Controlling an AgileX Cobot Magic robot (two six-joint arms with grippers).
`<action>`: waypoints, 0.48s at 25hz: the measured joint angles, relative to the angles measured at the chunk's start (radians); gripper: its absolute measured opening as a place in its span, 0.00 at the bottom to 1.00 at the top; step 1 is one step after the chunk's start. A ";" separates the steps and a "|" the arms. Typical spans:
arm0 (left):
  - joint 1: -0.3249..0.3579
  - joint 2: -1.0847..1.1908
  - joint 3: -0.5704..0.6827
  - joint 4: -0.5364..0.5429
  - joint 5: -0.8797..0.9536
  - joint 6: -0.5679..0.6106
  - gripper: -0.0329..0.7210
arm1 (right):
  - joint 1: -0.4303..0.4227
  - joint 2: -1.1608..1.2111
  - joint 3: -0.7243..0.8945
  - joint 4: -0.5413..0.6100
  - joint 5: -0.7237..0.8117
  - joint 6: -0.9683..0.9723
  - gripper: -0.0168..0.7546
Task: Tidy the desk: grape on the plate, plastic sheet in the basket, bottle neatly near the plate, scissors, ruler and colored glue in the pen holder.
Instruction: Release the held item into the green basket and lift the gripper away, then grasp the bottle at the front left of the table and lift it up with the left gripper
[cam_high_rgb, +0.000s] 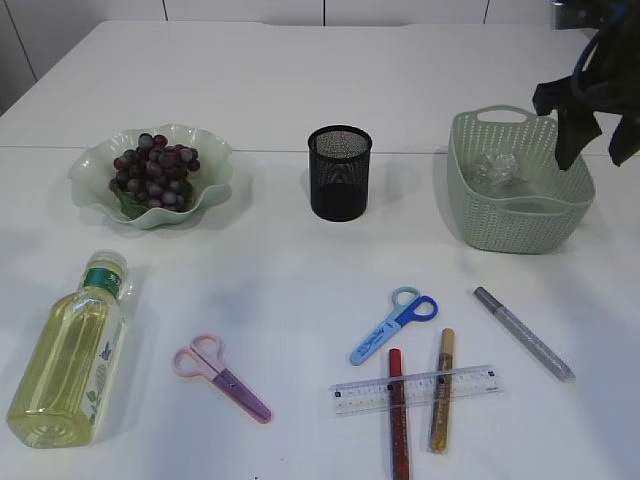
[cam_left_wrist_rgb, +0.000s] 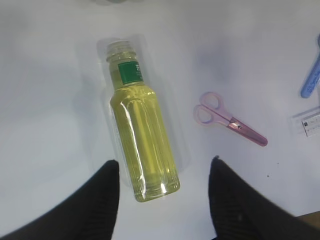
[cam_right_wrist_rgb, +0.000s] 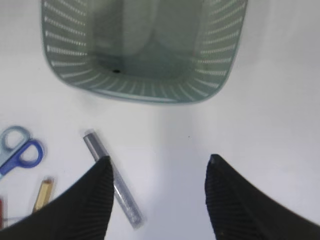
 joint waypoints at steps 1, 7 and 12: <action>0.000 0.000 0.000 0.000 -0.002 0.000 0.59 | 0.000 -0.025 0.023 0.006 0.000 -0.011 0.62; 0.000 0.000 0.000 -0.001 -0.021 0.000 0.59 | 0.000 -0.220 0.232 0.019 -0.001 -0.045 0.61; 0.000 0.000 0.000 -0.005 -0.031 0.000 0.59 | 0.000 -0.395 0.404 0.035 -0.019 -0.047 0.61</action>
